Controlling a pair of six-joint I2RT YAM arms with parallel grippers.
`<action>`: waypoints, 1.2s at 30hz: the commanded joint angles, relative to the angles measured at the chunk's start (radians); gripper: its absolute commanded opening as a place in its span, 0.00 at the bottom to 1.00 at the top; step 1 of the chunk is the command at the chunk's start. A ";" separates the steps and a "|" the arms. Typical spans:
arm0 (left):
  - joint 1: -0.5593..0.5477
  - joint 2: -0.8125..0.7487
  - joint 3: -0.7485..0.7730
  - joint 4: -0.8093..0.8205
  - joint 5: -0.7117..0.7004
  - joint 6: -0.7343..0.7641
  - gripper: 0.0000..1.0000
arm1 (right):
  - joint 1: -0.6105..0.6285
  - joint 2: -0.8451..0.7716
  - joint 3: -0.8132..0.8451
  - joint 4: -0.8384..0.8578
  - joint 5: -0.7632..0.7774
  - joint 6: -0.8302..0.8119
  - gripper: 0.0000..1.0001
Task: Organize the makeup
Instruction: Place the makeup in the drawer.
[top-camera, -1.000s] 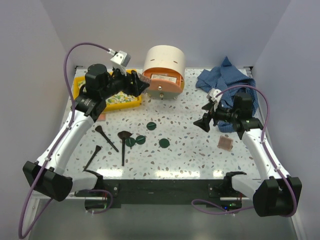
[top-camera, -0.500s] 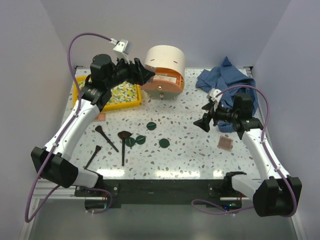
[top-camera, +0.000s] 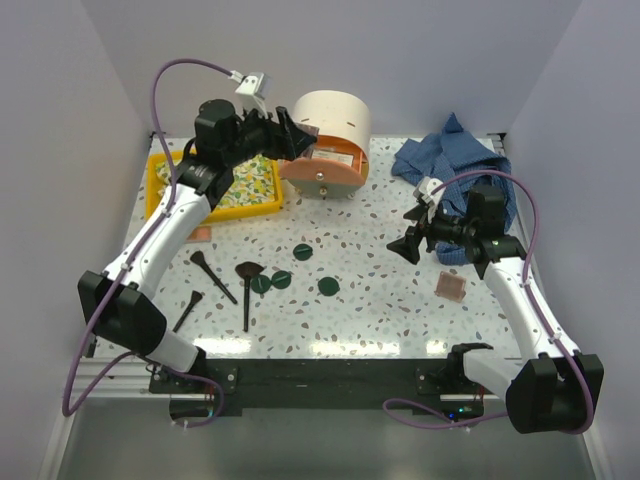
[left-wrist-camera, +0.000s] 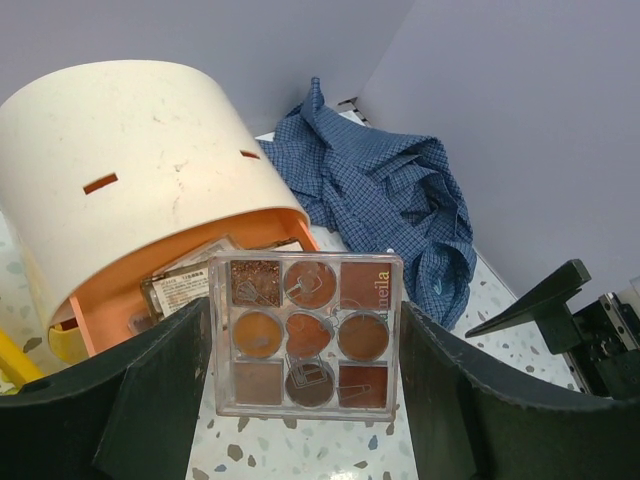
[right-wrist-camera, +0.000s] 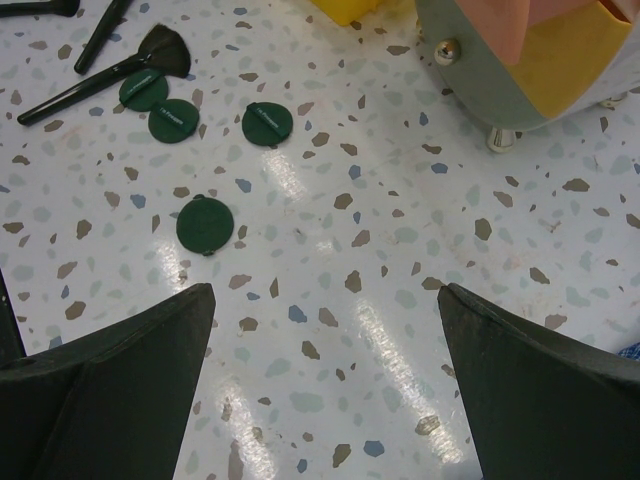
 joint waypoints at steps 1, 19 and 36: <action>-0.019 0.022 0.067 0.067 -0.016 -0.024 0.15 | -0.007 -0.027 0.006 0.016 -0.039 -0.008 0.99; -0.081 0.165 0.180 0.049 -0.109 -0.023 0.15 | -0.007 -0.031 0.009 0.010 -0.041 -0.011 0.98; -0.105 0.226 0.200 0.060 -0.152 -0.024 0.15 | -0.007 -0.027 0.009 0.010 -0.047 -0.011 0.99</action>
